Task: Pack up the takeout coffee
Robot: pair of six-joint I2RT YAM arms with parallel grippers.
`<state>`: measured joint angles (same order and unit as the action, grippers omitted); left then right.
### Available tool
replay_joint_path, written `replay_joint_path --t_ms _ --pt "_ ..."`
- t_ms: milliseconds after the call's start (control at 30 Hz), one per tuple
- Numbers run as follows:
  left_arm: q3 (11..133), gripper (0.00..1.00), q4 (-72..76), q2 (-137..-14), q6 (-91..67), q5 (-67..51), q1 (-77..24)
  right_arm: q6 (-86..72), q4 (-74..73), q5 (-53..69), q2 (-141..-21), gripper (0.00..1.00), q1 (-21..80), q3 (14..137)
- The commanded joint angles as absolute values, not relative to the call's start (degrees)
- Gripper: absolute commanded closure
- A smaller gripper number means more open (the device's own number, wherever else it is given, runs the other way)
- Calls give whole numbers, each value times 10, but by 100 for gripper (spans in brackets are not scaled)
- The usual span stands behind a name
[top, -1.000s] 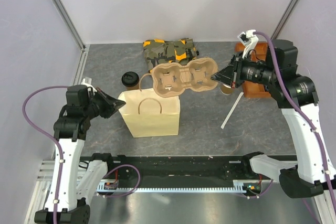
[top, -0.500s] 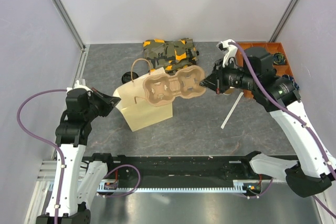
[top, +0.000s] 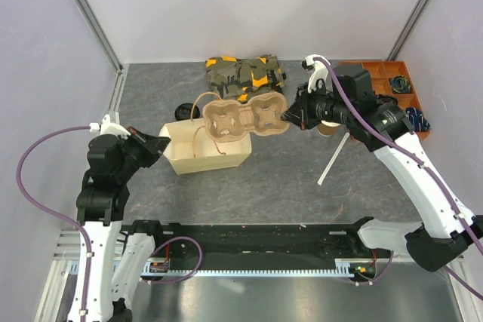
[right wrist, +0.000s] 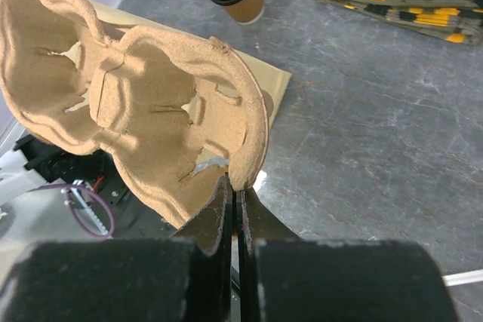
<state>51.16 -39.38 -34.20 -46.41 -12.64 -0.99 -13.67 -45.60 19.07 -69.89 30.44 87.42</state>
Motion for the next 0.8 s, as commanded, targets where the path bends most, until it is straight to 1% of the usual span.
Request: replay_joint_path --t_ms 0,167,367,567,633,700,767 --pt "505 98 -346 -322 -405 -137 -11 -148 -446 135 -693 100 306 886" --pt "491 98 -346 -312 -412 -130 -11 -147 -440 149 -694 100 308 898" --pt "496 98 -364 -324 -489 -115 -11 -127 -447 91 -694 100 345 895" --pt "470 98 -351 -335 -498 -143 -11 -160 -395 137 -684 100 345 904" --pt "465 98 -349 -334 -497 -145 -11 -167 -399 126 -688 100 345 911" --pt "461 98 -349 -334 -497 -149 -11 -170 -415 82 -696 100 343 913" --pt "461 98 -347 -335 -492 -150 -11 -181 -414 88 -703 100 333 908"
